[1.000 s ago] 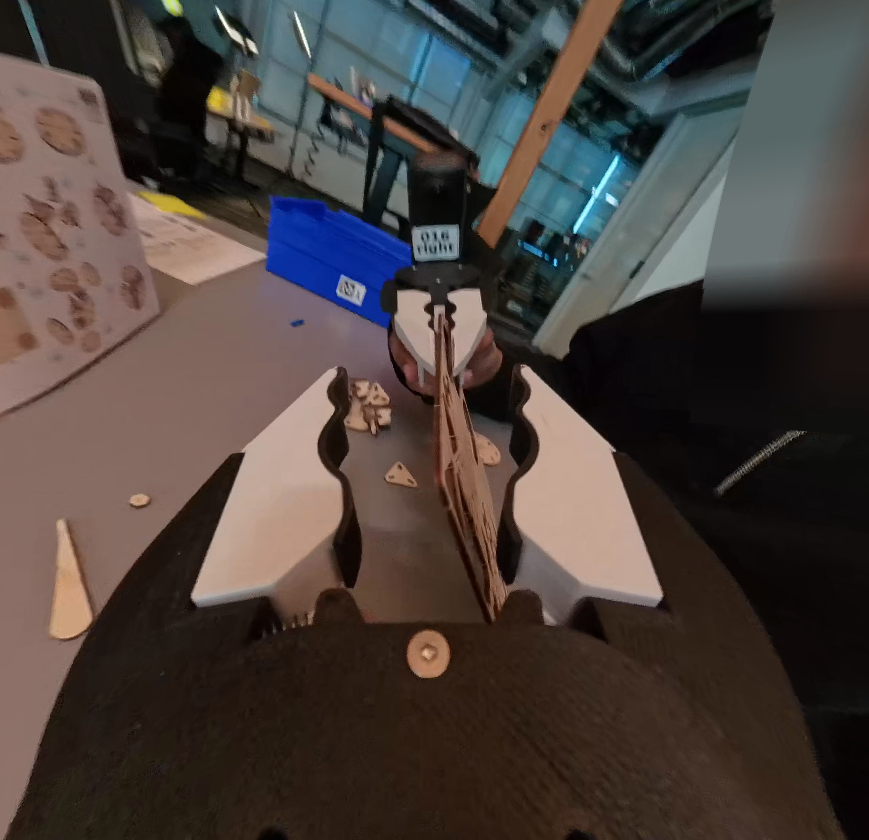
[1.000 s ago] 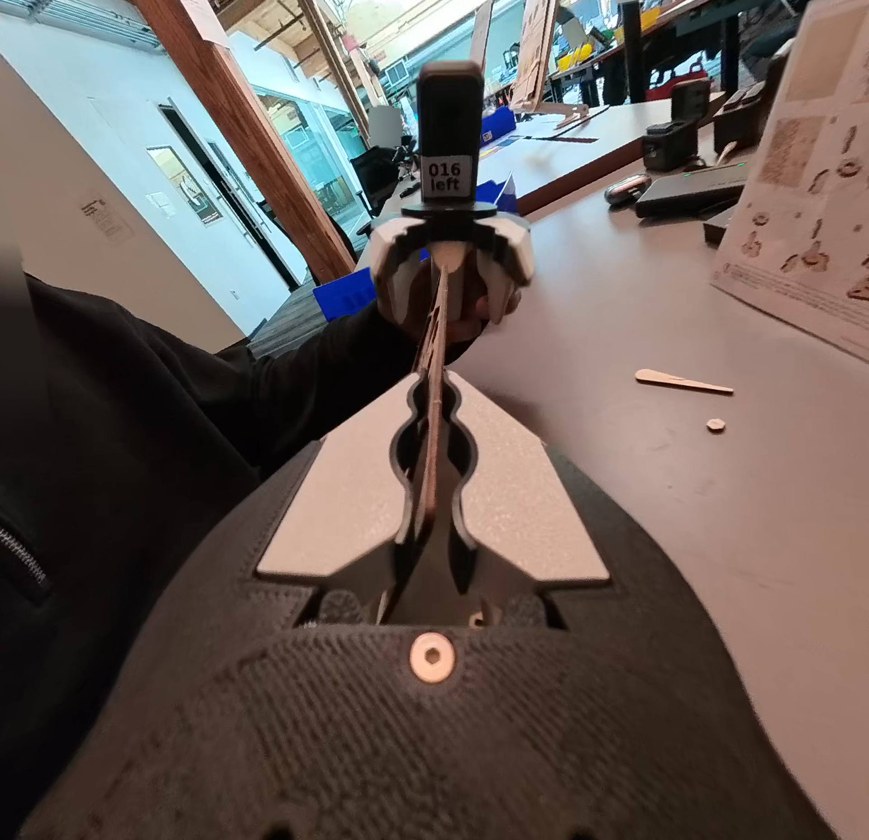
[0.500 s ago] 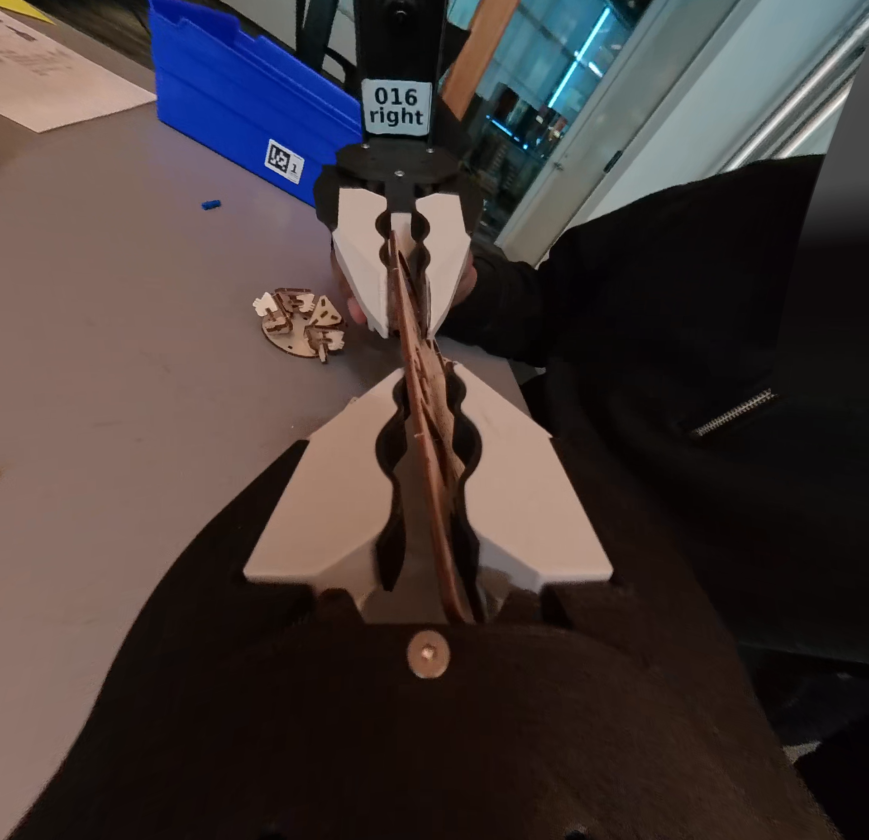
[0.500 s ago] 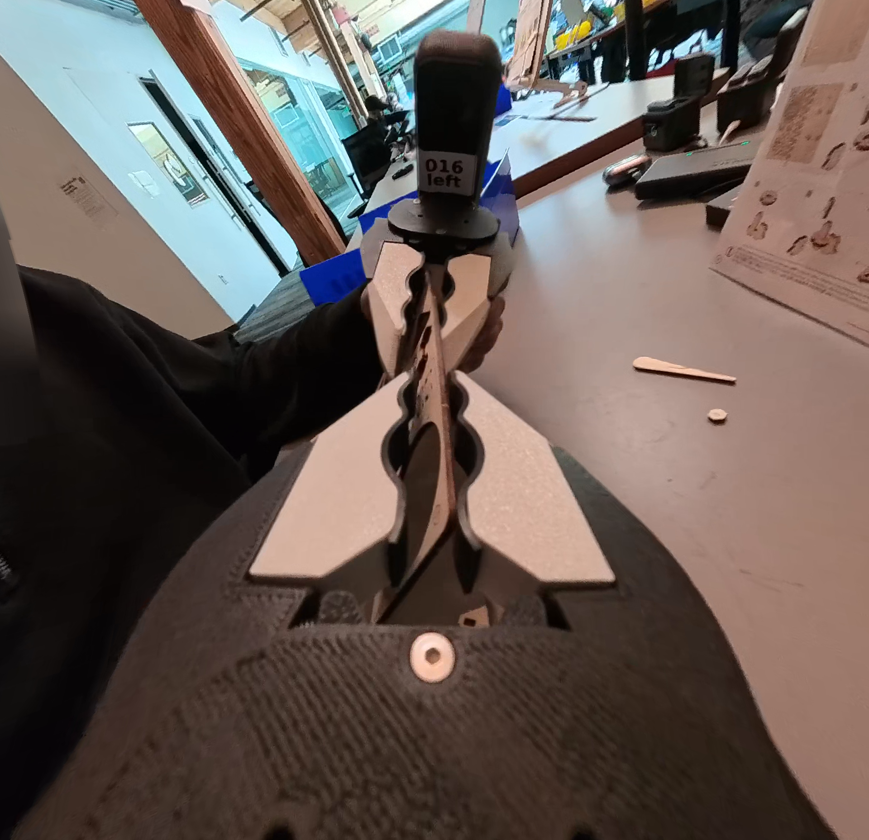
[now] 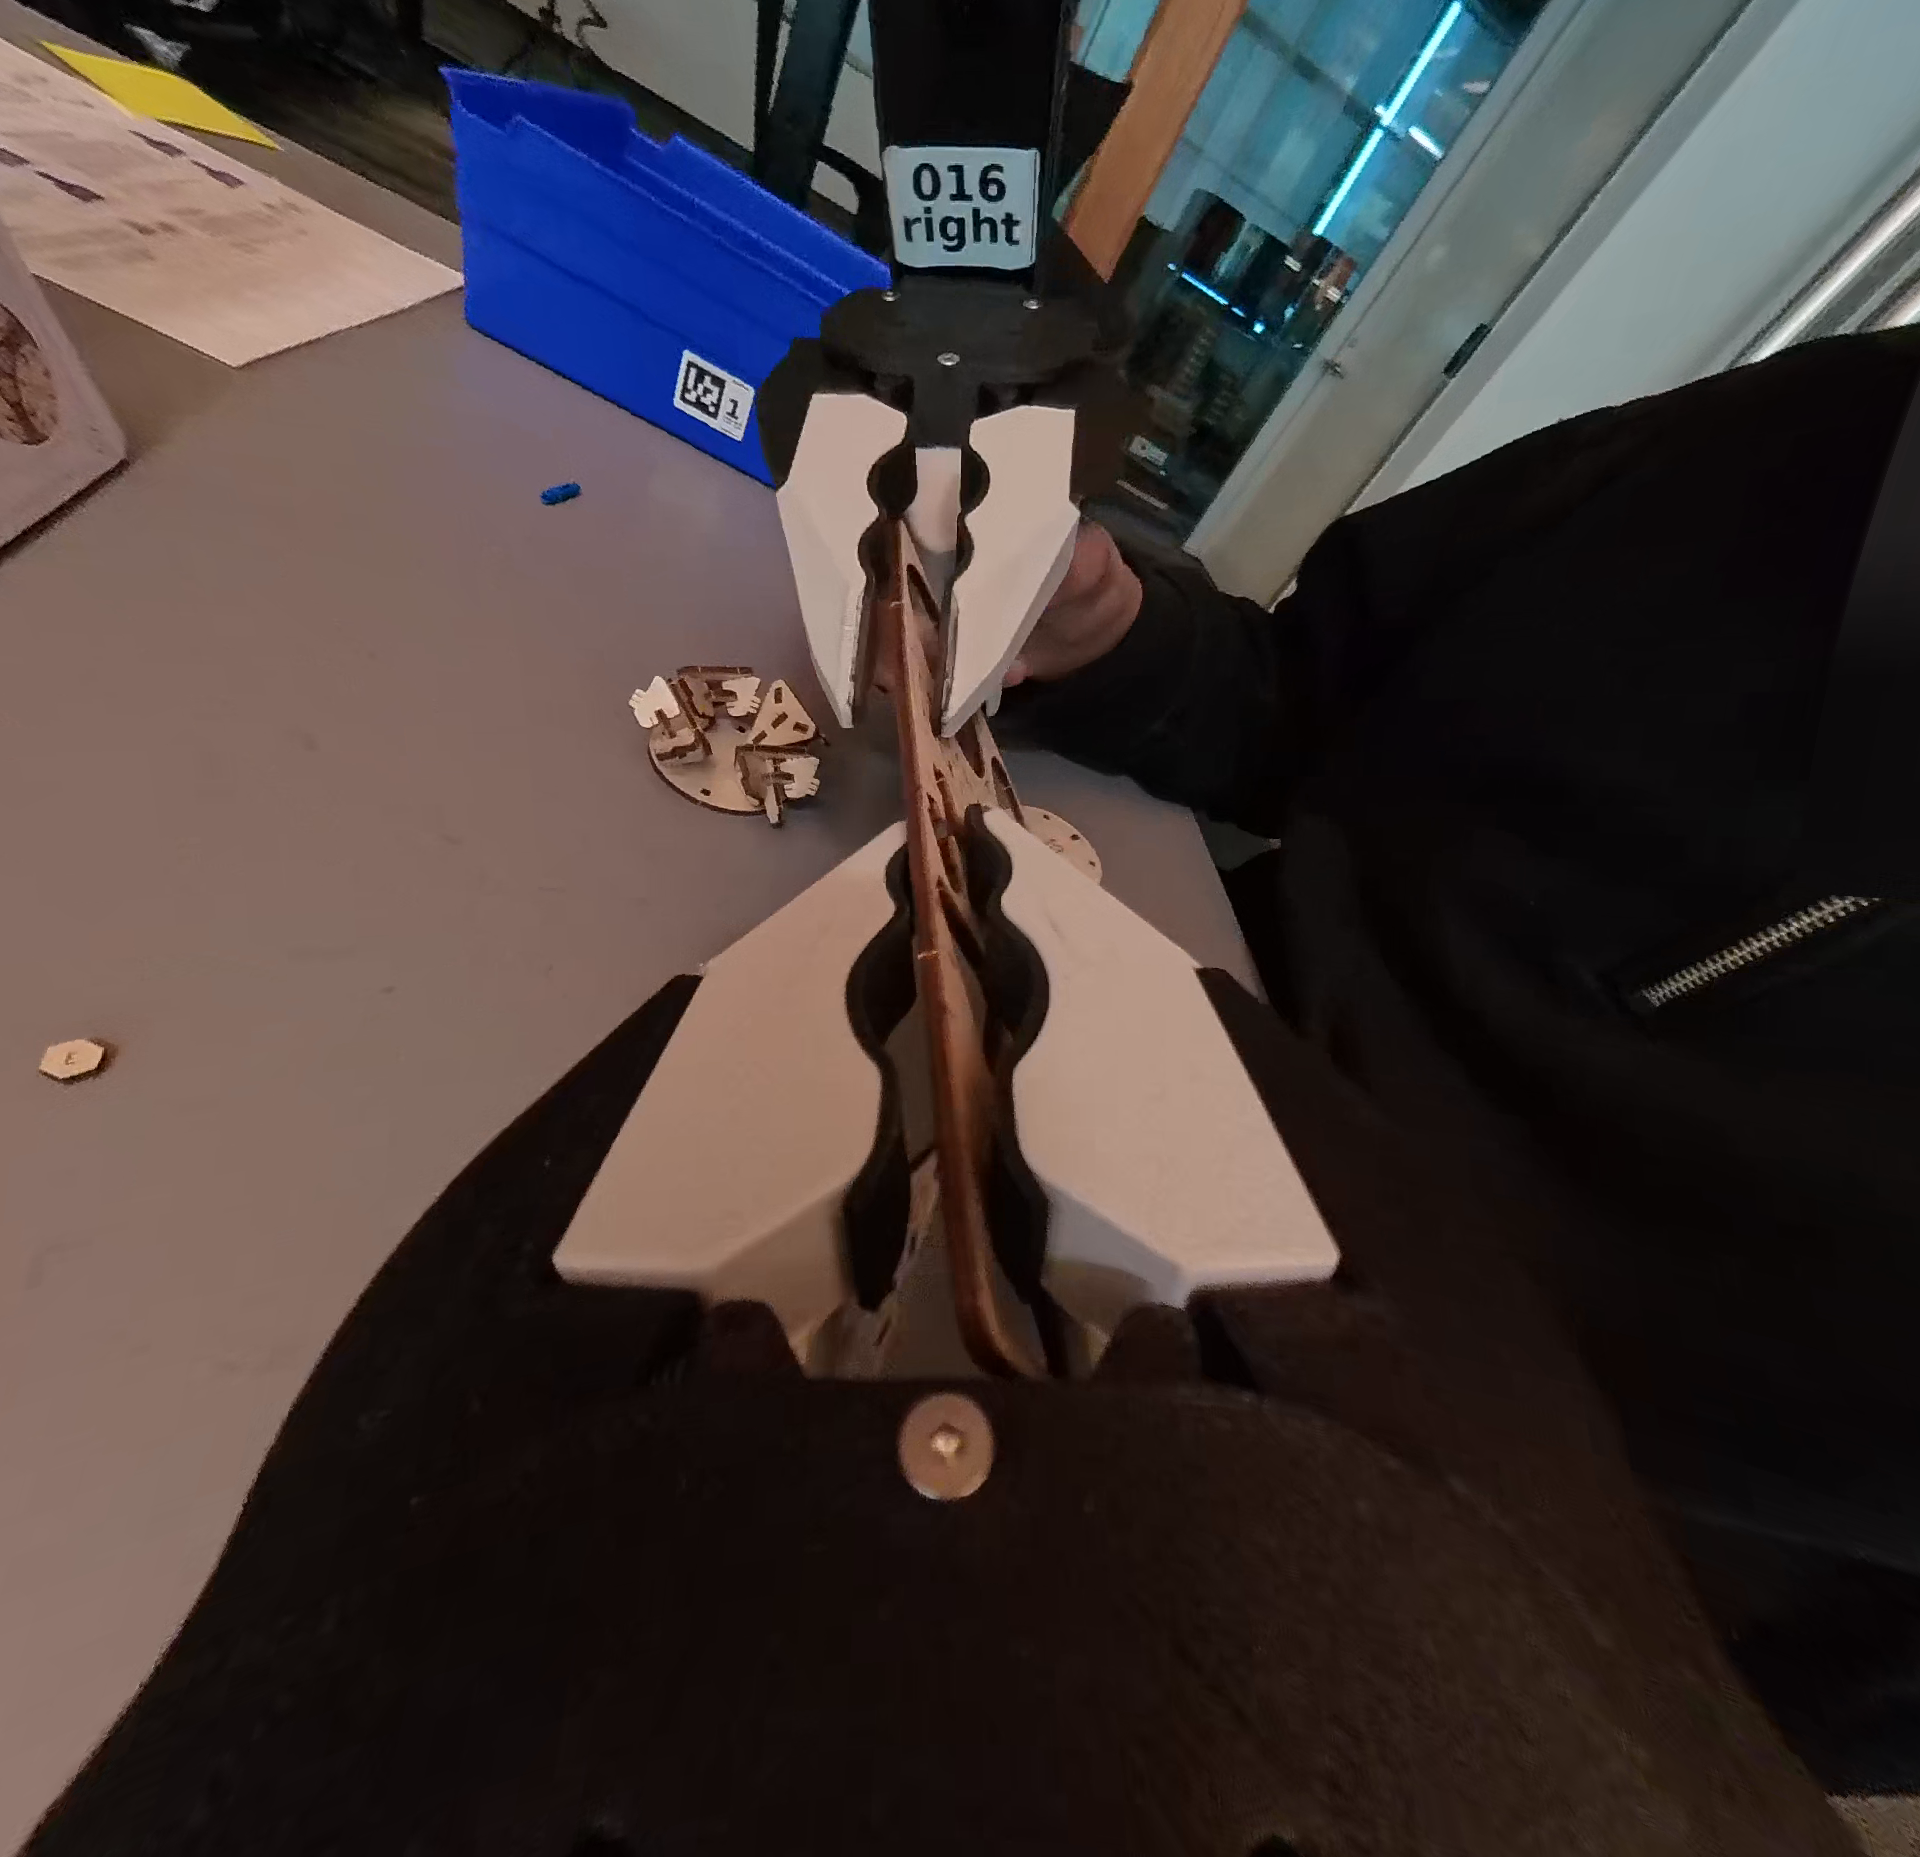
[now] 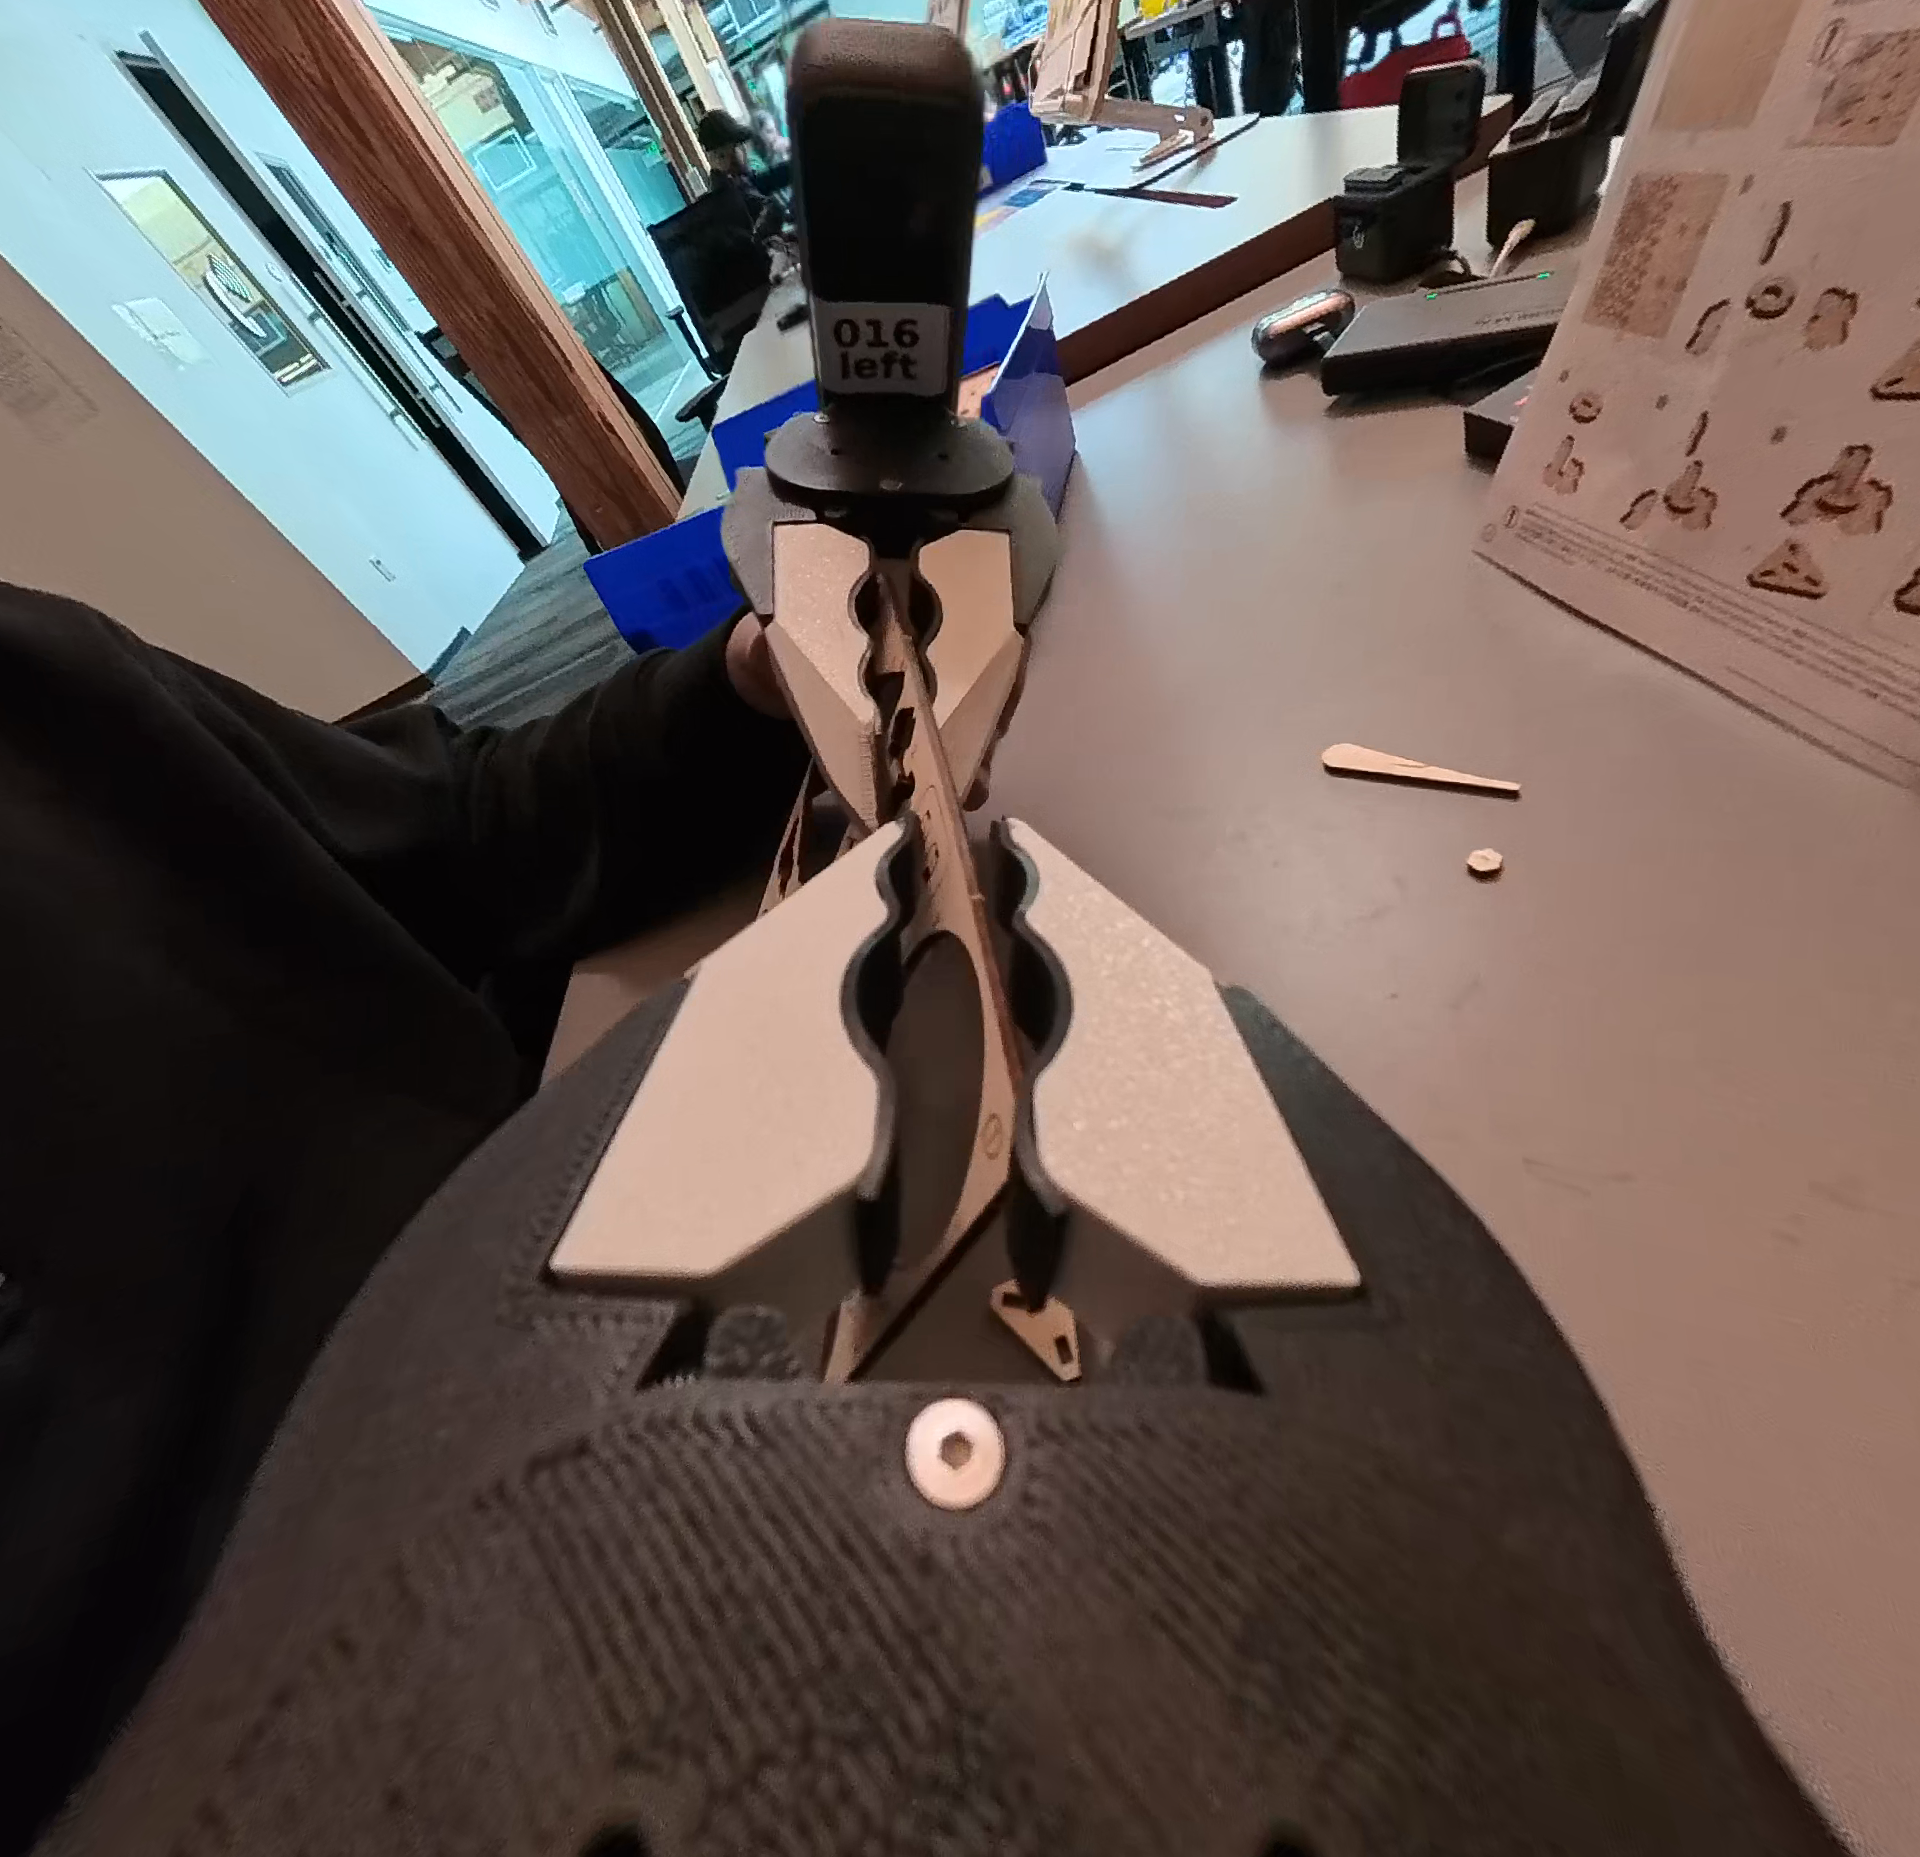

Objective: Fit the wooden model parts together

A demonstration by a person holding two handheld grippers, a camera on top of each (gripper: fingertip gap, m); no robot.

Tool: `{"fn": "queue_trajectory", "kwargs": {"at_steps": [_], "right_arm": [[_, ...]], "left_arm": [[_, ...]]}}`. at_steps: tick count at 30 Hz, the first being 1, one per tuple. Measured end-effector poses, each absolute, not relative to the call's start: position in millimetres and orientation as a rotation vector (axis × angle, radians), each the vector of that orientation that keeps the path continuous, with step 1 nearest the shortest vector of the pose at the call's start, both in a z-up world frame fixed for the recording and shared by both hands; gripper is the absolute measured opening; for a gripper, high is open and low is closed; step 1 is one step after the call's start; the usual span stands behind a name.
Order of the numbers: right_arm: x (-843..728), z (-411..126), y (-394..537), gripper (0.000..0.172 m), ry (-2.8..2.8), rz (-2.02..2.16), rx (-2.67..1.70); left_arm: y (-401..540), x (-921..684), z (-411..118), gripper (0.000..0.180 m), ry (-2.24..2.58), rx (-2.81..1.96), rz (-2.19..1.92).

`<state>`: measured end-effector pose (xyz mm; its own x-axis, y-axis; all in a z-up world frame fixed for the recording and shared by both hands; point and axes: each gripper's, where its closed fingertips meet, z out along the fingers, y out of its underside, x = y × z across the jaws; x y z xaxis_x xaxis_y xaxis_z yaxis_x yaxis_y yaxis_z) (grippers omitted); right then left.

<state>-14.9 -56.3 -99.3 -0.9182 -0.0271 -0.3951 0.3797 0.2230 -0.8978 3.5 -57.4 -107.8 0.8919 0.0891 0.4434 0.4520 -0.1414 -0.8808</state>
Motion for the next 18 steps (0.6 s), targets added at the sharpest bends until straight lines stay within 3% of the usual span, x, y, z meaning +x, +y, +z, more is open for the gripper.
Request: {"fn": "queue_trajectory", "kwargs": {"at_steps": [18], "right_arm": [[-19.3,-103.8,-56.8,0.01,2.131,-1.72,0.397]], "left_arm": [[-57.3,0.1,-111.7,0.003,-0.455,-1.712,-0.322]]}}
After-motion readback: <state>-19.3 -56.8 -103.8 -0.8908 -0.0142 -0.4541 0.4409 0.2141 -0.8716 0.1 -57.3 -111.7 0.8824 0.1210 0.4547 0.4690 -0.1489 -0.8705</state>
